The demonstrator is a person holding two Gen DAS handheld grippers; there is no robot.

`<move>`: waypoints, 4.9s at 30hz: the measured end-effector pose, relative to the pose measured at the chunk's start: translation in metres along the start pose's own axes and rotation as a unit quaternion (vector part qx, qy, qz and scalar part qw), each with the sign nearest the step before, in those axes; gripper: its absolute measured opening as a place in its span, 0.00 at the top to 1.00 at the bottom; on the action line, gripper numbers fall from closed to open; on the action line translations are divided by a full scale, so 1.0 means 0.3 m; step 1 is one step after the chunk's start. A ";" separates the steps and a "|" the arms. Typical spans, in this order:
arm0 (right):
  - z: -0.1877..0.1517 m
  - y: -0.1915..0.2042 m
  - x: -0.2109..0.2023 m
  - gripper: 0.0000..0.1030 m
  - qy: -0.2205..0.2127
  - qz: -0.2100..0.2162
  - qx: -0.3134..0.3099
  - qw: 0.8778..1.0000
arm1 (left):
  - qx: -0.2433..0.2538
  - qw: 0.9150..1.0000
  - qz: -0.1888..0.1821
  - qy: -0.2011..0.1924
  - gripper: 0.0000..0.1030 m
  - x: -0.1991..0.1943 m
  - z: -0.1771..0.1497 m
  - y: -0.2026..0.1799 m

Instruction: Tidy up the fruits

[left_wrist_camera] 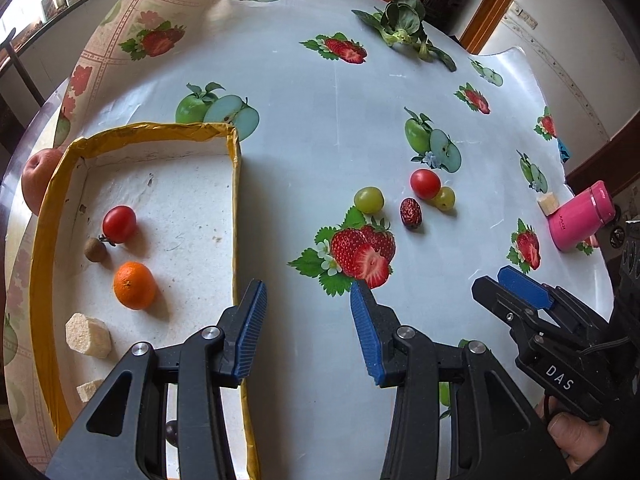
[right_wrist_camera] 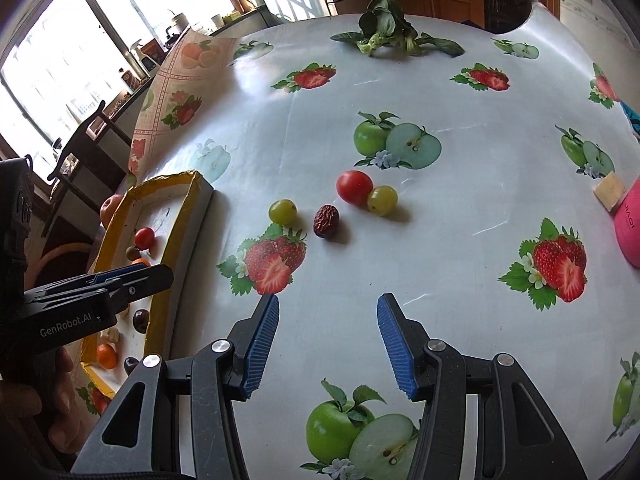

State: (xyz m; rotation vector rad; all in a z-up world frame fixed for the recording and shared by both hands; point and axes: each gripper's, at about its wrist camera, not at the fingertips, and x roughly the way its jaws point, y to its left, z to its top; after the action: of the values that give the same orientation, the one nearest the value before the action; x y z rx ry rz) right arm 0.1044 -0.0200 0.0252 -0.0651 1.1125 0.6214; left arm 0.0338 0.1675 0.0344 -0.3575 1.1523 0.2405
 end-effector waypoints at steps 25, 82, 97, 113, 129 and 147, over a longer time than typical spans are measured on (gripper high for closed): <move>0.204 -0.149 0.273 0.61 0.005 -0.004 0.014 1.000 | -0.012 0.999 -0.039 0.036 0.60 0.307 0.204 -0.125; -0.025 0.288 -0.014 0.75 -0.005 0.057 -0.068 0.996 | -0.008 0.999 0.020 -0.028 0.77 -0.114 -0.148 0.165; -0.026 0.414 0.021 0.75 0.004 0.071 -0.094 0.993 | -0.042 0.998 0.029 -0.031 0.77 -0.139 -0.173 0.296; -0.005 0.509 0.073 0.75 0.014 0.084 -0.112 0.990 | -0.069 0.997 0.031 -0.023 0.77 -0.116 -0.173 0.386; 0.095 0.615 0.165 0.75 0.017 0.098 -0.128 0.987 | -0.072 0.995 0.054 -0.035 0.77 -0.089 -0.006 0.476; 0.189 0.715 0.451 0.75 0.059 0.086 -0.147 0.984 | -0.107 0.992 0.073 -0.010 0.77 0.130 0.181 0.586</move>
State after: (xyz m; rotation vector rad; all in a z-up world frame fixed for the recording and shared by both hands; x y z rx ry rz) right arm 0.0837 0.2365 -0.0100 -0.2644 1.1407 0.9440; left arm 0.0305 0.3507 -0.0088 -0.4580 1.1372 0.4972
